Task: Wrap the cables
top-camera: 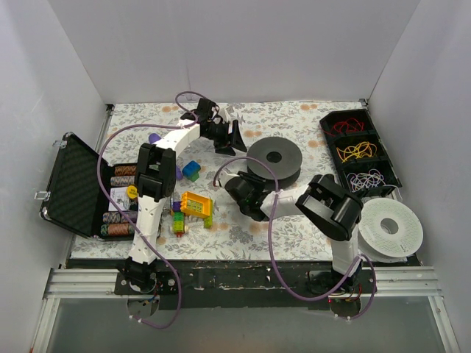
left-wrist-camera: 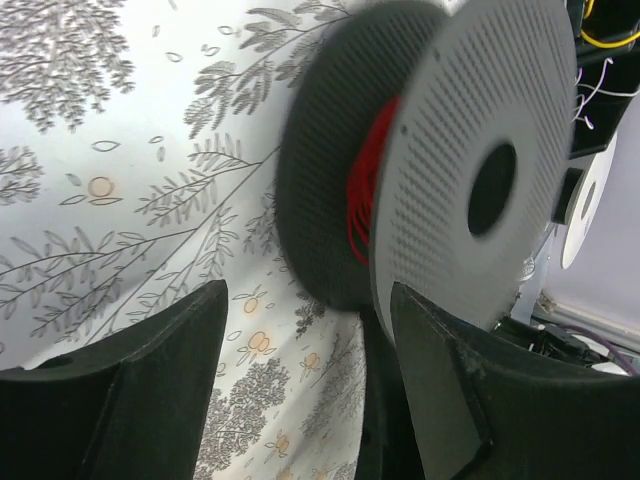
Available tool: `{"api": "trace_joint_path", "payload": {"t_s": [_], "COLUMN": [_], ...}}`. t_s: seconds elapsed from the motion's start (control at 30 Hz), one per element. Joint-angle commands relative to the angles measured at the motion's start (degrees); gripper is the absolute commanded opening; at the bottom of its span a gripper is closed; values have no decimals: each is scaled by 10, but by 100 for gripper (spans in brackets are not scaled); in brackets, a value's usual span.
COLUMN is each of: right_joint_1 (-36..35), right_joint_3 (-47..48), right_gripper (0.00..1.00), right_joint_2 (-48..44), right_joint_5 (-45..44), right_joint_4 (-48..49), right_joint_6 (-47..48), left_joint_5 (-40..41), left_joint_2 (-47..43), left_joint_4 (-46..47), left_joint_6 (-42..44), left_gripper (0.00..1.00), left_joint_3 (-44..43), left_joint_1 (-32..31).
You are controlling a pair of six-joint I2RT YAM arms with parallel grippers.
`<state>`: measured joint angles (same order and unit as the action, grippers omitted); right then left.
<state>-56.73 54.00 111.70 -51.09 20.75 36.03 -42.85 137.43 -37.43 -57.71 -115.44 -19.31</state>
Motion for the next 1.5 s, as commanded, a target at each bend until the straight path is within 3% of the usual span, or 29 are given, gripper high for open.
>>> {"api": "trace_joint_path", "payload": {"t_s": [0.0, 0.13, 0.17, 0.47, 0.63, 0.73, 0.87, 1.03, 1.17, 1.3, 1.47], "right_joint_1": [-8, -18, -20, -42, -37, -11, 66, 213, 343, 476, 610], "right_joint_3": [16, 36, 37, 54, 66, 81, 71, 22, 8, -32, -108], "right_gripper": [43, 48, 53, 54, 56, 56, 56, 57, 60, 61, 61], "right_joint_2": [-28, -42, -42, -88, -195, -244, -301, -393, -441, -474, -509], "right_joint_5": [73, 104, 120, 207, 402, 523, 614, 637, 651, 695, 704], "right_joint_4": [-99, -136, -142, -179, -207, -274, -309, -279, -296, -295, -265], "right_joint_6": [-66, -102, -114, -168, -172, -184, -230, -315, -384, -424, -460], "left_joint_5": [8, 9, 9, 31, 56, 69, 81, 95, 148, 237, 386], "left_joint_2": [-52, -44, -44, -56, -73, -84, -87, -103, -159, -273, -446], "left_joint_4": [-2, -3, -3, -9, 2, 11, 12, 4, -10, 25, 111], "left_joint_6": [30, 30, 31, 44, 59, 66, 69, 83, 130, 183, 259], "left_gripper": [65, 65, 65, 66, 69, 71, 70, 71, 78, 98, 98], "left_joint_3": [8, 0, 0, -12, -24, -24, -23, -24, -8, 81, 246], "left_joint_1": [-6, -11, -13, -26, -24, -24, -24, -24, -24, -24, -23]}}
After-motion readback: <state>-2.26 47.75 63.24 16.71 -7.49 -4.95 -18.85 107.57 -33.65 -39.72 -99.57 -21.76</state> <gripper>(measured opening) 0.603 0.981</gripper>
